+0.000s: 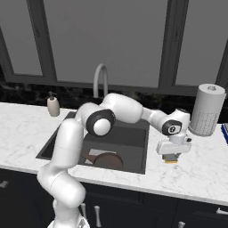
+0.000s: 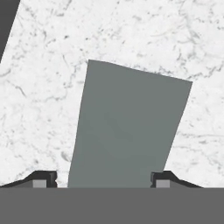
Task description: Pick the pan and sponge and place them into the sink. Then turn on the water.
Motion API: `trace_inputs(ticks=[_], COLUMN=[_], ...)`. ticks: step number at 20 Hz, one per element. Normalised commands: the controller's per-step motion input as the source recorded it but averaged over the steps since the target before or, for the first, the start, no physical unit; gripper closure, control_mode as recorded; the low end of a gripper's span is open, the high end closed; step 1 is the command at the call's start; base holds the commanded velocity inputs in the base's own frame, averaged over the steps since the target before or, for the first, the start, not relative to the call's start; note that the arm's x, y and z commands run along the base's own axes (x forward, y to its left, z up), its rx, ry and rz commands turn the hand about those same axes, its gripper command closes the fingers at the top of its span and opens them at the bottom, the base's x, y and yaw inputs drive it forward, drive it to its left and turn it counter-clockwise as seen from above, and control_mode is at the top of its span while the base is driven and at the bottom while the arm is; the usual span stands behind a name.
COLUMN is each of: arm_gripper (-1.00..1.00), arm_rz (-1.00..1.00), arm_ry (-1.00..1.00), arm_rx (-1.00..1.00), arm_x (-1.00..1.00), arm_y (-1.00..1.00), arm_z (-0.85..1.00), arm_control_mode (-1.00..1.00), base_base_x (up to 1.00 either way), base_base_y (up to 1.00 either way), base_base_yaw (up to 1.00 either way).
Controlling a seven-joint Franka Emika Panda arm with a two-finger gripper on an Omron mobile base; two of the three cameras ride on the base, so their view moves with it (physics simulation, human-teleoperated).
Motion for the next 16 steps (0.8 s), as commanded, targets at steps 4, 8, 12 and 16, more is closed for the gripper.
trace_inputs(ticks=[4, 8, 12, 16], arm_gripper=[-1.00, -1.00, -1.00, -1.00], arm_rz=[0.00, 0.00, -0.02, -0.07], arm_ry=[0.00, 0.02, 0.02, 0.03], arm_rx=[0.00, 0.01, 0.01, 0.03], arm_x=[0.00, 0.01, 0.00, 0.00], arm_y=[0.13, 0.03, 0.20, 0.17], arm_z=[-0.54, -0.44, -0.60, -0.66], arm_control_mode=[-1.00, -1.00, -1.00, -1.00], base_base_x=[0.00, 0.00, 0.00, 0.00], base_base_y=[0.00, 0.00, 0.00, 0.00], base_base_yaw=[0.00, 0.00, 0.00, 0.00])
